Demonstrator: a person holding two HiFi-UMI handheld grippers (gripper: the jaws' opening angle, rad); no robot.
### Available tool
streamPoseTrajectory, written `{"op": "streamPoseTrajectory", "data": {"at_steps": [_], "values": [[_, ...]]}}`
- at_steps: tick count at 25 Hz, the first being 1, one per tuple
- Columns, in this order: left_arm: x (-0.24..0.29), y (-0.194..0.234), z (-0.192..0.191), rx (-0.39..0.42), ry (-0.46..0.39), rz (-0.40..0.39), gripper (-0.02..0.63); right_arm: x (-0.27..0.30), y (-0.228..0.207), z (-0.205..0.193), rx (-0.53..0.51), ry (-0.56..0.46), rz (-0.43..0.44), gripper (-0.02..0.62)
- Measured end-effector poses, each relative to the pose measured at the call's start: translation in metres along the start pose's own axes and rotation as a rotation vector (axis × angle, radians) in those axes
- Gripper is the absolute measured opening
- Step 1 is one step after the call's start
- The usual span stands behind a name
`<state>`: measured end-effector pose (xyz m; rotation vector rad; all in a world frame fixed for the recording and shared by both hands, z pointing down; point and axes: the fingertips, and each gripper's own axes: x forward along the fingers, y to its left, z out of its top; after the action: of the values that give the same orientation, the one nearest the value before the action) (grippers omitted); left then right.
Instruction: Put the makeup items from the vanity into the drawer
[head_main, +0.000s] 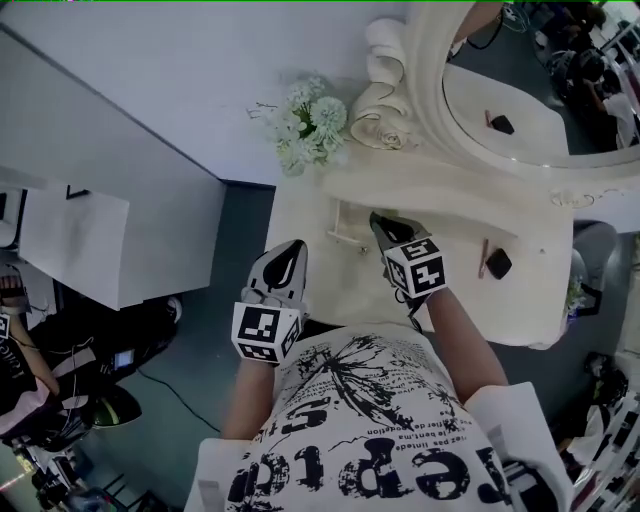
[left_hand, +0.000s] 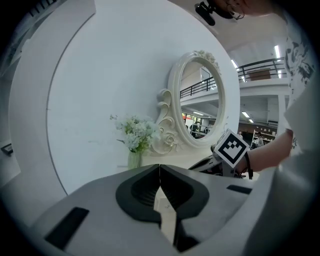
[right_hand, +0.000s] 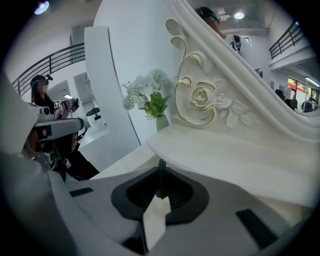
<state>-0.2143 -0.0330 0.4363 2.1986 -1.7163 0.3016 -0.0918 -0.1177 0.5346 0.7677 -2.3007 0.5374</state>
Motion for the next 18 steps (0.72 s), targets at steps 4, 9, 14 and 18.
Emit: {"op": "streamPoseTrajectory", "data": {"at_steps": [4,9,14,18], "values": [[-0.006,0.011,-0.002,-0.014,0.000,0.023,0.021,0.012,0.002,-0.003,0.000,0.026,-0.003,0.049],[-0.004,0.016,-0.002,-0.021,0.001,0.028,0.020,0.017,0.002,-0.004,0.002,0.037,-0.003,0.192],[0.005,0.012,0.002,-0.004,-0.004,-0.011,0.020,0.009,-0.008,-0.004,0.018,0.023,-0.047,0.199],[0.011,0.002,0.006,0.006,-0.004,-0.045,0.021,-0.006,-0.018,-0.008,0.043,0.007,-0.084,0.199]]}}
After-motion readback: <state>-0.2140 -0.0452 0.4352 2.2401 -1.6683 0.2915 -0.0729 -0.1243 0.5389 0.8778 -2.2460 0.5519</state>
